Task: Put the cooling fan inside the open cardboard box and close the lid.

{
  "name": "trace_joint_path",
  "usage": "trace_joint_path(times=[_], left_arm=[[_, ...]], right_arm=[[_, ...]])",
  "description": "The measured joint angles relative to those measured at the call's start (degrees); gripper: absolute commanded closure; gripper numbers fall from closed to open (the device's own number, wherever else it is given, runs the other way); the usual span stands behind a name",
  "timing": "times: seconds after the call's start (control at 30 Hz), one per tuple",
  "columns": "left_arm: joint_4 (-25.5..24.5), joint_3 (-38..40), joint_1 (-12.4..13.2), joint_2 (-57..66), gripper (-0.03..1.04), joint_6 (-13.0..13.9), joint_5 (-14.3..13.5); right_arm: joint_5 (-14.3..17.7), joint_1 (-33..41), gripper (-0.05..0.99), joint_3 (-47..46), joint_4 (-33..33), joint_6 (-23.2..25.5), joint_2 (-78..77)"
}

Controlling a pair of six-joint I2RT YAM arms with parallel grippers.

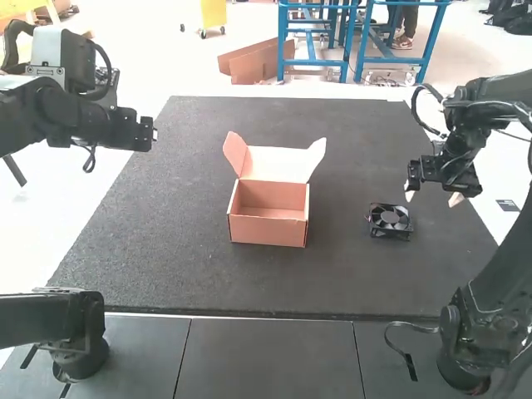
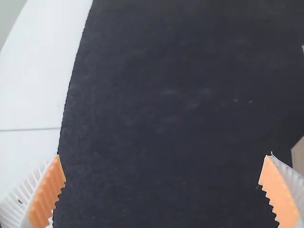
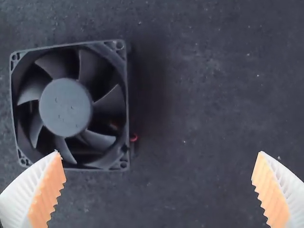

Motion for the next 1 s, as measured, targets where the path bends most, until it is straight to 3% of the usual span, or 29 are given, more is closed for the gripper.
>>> trace_joint_path(times=[0.67,1.0], left_arm=[[0.63,0.02,0.00,0.00,0.04,-0.39,1.05],[0.61,0.00,0.00,0.00,0.04,-0.39,1.22]], right_arm=[[1.97,0.00,0.03,-5.33,10.05,0.15,4.85],[1.99,0.00,0.03,-5.33,11.13,0.50,7.82]])
